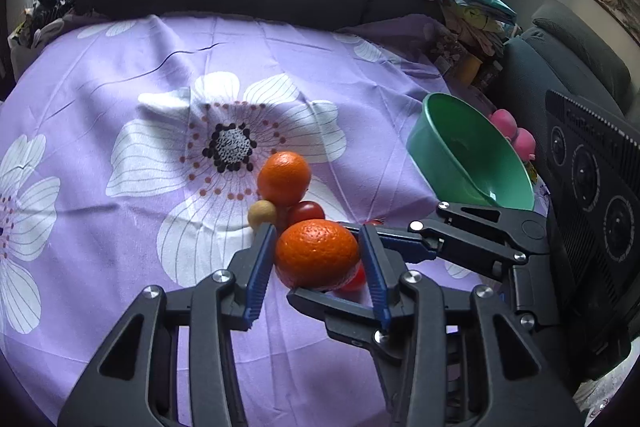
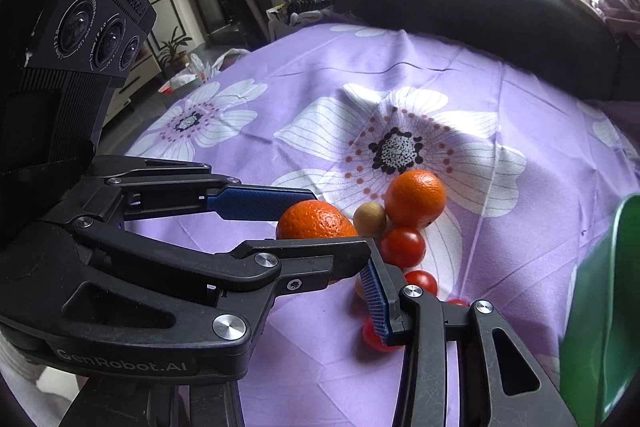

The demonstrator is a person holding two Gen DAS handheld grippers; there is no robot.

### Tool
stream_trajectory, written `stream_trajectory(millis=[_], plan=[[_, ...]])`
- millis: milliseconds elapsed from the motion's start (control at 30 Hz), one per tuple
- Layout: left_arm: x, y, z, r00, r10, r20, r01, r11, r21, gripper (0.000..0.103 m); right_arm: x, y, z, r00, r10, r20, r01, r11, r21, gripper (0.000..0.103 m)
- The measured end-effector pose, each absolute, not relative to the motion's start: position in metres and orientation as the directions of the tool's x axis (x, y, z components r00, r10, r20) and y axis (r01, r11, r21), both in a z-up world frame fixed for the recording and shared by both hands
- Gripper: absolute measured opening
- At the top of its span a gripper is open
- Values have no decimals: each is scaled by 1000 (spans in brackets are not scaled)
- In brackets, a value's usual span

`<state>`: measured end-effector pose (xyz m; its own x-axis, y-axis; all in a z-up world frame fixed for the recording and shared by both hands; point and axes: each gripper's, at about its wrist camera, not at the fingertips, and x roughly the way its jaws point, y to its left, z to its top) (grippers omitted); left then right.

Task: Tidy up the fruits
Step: 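Carry the mandarin into the green bowl and release it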

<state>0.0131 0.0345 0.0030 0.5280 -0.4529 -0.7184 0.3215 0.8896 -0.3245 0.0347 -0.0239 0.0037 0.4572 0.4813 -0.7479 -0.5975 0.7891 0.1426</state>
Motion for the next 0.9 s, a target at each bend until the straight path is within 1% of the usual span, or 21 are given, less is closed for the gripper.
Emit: stream_trajectory(millis=[300,467,600,767,900], plan=[[6,-23,38,540,-496,-680,450,853,-264,42,8,-72,42,584,447,-678,-527,844,102,43],[8,-62,47,512,-538,-670,525,813,-252,42,1,-108,54,637,401,-659,-464,882,89,43],[14,-97,47,472,-565,-677,583,776,-241,42,-2,-139,57,672,361,-647,-400,912,94,43],[26,-130,39,411,-592,-693,623,738,-260,42,0,-173,52,691,321,-647,-322,939,122,43],[37,-148,33,370,-613,-698,625,720,-301,42,3,-190,46,700,297,-649,-276,951,138,43]])
